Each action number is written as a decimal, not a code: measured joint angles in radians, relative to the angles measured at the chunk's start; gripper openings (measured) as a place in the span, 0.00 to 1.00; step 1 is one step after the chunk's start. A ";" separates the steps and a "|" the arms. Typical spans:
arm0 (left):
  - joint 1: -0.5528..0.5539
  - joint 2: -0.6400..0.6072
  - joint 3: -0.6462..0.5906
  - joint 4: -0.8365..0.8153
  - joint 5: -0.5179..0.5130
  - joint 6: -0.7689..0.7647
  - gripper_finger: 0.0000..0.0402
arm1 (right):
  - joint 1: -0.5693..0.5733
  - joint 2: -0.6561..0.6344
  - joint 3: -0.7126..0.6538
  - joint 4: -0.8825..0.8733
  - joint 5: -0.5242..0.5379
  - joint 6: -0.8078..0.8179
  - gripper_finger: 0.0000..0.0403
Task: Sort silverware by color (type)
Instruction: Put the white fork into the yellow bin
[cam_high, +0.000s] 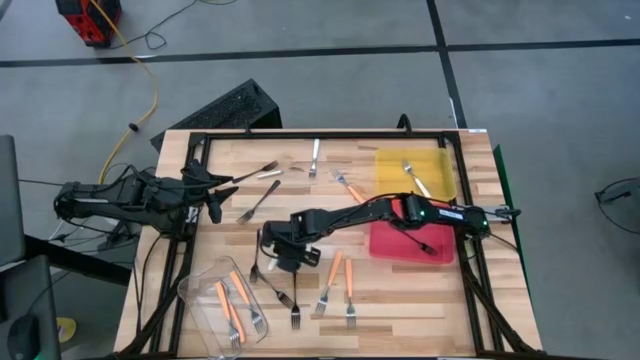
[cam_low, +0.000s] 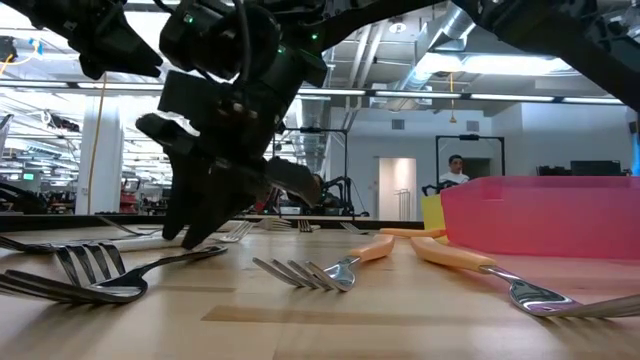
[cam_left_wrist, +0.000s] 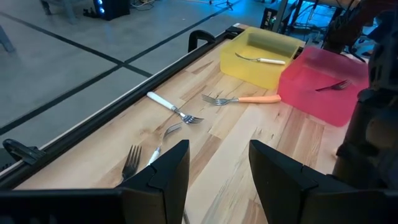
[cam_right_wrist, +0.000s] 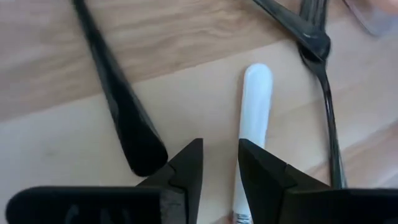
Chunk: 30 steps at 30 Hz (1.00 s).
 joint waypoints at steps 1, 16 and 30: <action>0.000 0.000 0.000 0.000 0.000 0.000 0.38 | -0.002 0.000 0.000 0.001 -0.020 0.026 0.31; 0.000 0.000 0.000 0.002 0.000 0.000 0.38 | -0.039 -0.014 0.058 0.089 -0.169 0.355 0.36; 0.000 0.000 0.000 0.002 0.000 0.000 0.38 | -0.048 0.000 0.050 0.057 -0.169 0.281 0.57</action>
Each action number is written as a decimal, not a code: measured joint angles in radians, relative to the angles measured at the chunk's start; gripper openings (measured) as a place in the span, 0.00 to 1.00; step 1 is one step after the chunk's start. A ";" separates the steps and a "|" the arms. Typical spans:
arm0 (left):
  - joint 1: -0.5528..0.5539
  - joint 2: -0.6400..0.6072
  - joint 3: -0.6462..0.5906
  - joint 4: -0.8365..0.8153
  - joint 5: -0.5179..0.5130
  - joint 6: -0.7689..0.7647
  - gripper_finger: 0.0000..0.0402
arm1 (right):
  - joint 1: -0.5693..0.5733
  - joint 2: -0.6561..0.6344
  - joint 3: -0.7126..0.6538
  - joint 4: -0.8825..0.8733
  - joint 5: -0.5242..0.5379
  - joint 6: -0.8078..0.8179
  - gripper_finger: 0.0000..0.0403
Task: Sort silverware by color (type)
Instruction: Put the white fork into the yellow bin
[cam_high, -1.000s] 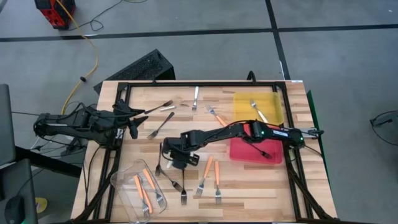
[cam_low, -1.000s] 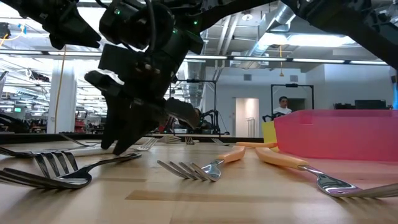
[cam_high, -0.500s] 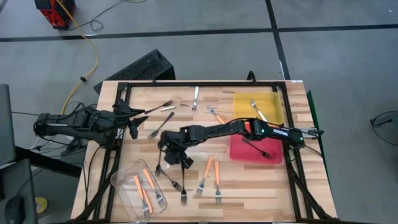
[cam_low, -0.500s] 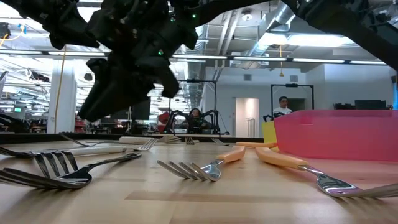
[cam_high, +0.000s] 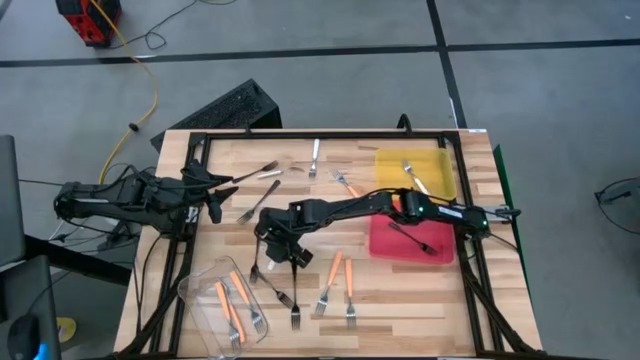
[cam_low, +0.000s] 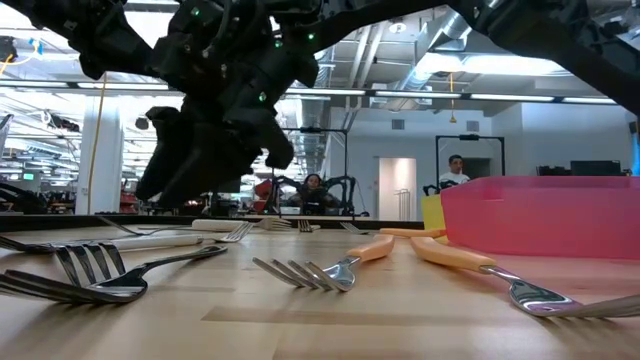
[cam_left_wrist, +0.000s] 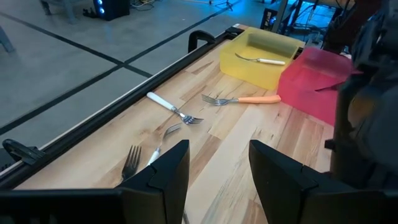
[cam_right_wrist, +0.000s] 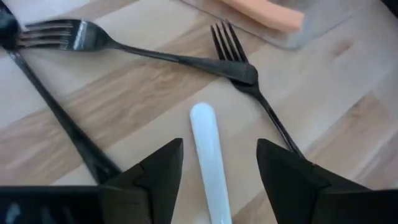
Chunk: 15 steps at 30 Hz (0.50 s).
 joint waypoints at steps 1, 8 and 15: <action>0.000 0.000 0.000 0.000 0.000 0.000 0.38 | 0.000 0.002 -0.001 -0.005 0.000 0.000 0.56; 0.000 0.000 0.000 0.000 0.000 0.000 0.38 | -0.010 0.046 0.000 0.017 -0.001 0.009 0.56; 0.000 0.000 0.000 -0.001 0.000 0.000 0.38 | -0.015 0.061 0.001 0.016 -0.003 0.014 0.55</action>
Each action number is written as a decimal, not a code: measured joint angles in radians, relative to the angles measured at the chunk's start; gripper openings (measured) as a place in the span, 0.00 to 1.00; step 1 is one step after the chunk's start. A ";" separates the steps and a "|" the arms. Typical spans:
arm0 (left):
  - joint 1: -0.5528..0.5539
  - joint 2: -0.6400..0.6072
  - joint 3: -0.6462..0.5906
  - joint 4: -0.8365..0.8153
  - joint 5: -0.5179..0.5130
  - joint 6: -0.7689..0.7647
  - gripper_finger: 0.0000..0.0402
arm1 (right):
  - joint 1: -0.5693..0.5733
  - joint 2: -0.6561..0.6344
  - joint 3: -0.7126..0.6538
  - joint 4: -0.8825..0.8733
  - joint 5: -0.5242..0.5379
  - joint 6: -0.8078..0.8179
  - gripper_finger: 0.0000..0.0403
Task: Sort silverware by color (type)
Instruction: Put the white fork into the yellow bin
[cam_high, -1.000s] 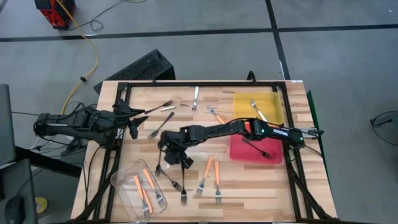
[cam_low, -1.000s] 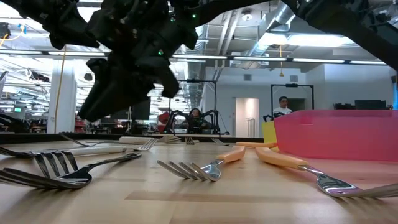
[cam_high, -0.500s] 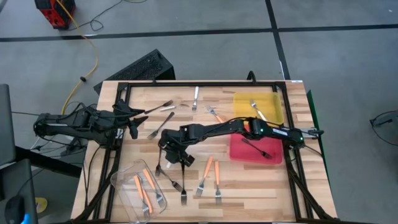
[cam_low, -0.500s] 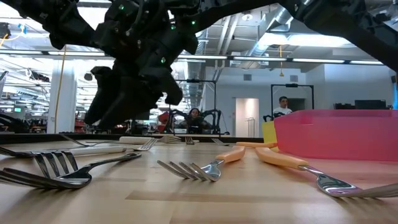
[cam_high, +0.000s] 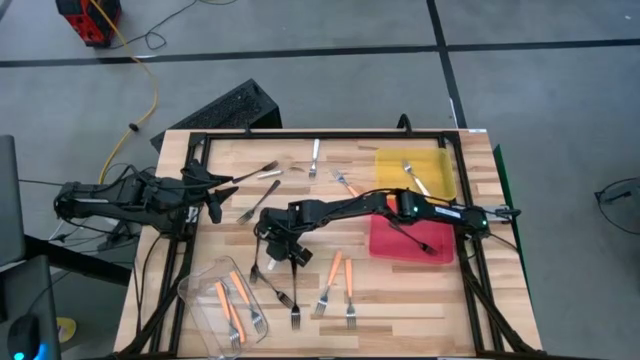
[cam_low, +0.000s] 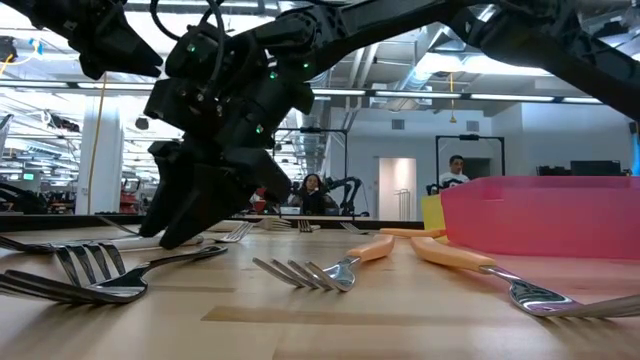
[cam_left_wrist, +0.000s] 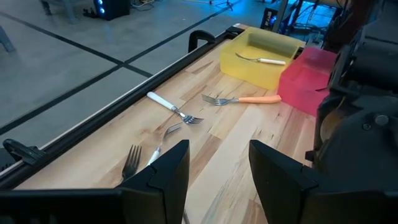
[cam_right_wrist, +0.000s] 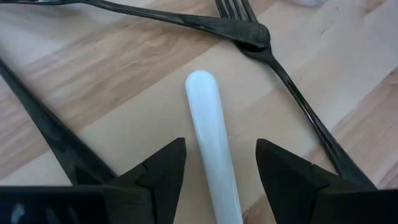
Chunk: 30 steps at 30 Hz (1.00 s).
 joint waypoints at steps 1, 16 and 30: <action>0.000 0.000 0.000 0.000 0.000 0.000 0.38 | -0.001 0.000 0.000 0.000 0.000 0.002 0.54; 0.000 0.000 0.000 0.000 -0.007 0.000 0.38 | -0.021 0.002 -0.001 -0.043 0.004 0.094 0.19; 0.000 0.000 0.000 0.000 -0.011 0.000 0.38 | -0.021 -0.043 -0.004 -0.075 0.015 0.153 0.12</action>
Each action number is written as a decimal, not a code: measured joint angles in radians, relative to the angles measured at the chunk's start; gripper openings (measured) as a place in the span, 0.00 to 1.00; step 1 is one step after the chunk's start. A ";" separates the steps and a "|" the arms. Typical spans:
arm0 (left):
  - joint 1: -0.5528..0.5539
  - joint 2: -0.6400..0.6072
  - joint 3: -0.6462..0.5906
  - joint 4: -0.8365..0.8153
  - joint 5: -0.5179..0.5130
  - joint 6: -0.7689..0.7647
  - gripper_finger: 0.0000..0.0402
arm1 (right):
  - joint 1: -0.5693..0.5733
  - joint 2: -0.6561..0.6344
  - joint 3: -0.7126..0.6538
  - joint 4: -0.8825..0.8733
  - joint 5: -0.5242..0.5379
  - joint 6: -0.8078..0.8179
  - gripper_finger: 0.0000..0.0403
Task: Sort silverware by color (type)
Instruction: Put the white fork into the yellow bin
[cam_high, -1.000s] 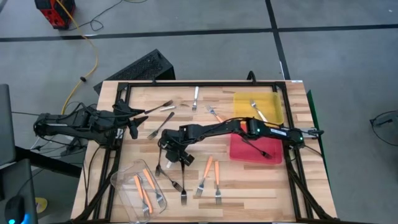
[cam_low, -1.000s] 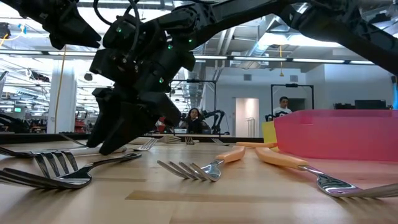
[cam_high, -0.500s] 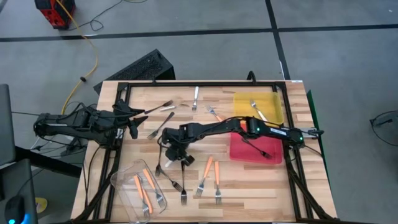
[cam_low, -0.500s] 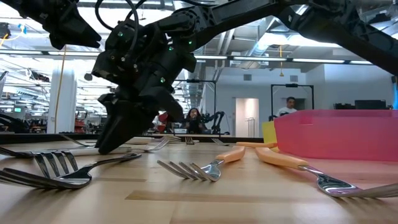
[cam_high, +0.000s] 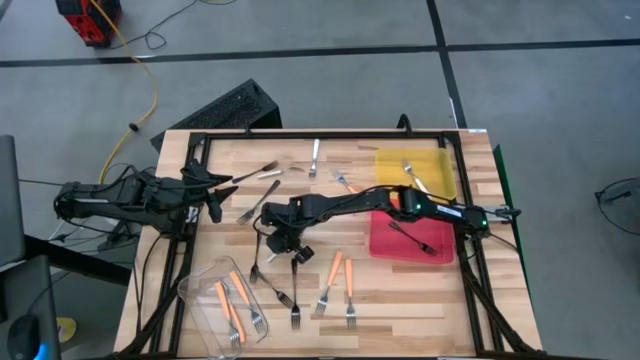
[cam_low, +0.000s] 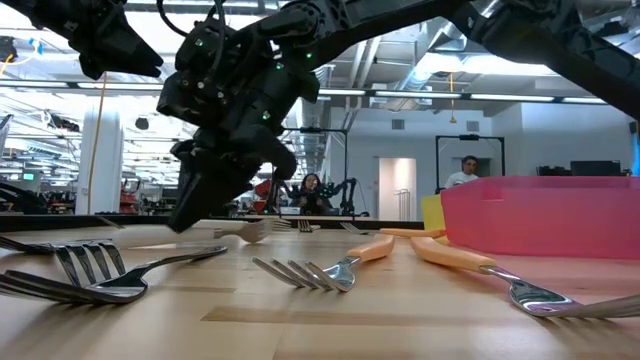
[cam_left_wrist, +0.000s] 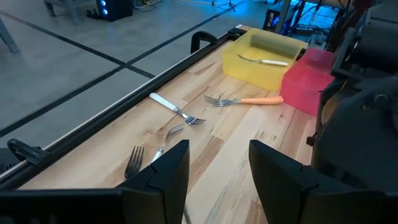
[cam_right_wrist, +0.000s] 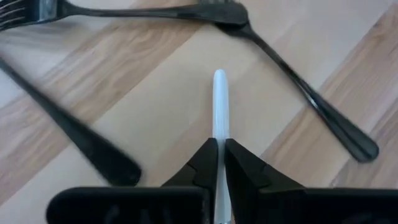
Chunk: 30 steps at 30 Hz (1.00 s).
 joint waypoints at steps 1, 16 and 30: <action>0.000 0.000 0.000 0.000 0.000 0.000 0.38 | 0.000 -0.005 -0.001 0.000 0.001 0.008 0.12; 0.000 0.000 0.000 -0.014 0.000 0.000 0.38 | 0.000 -0.036 0.001 -0.029 0.018 0.067 0.08; 0.000 0.000 0.000 -0.022 -0.008 0.000 0.38 | 0.017 -0.024 0.003 -0.039 0.047 0.080 0.60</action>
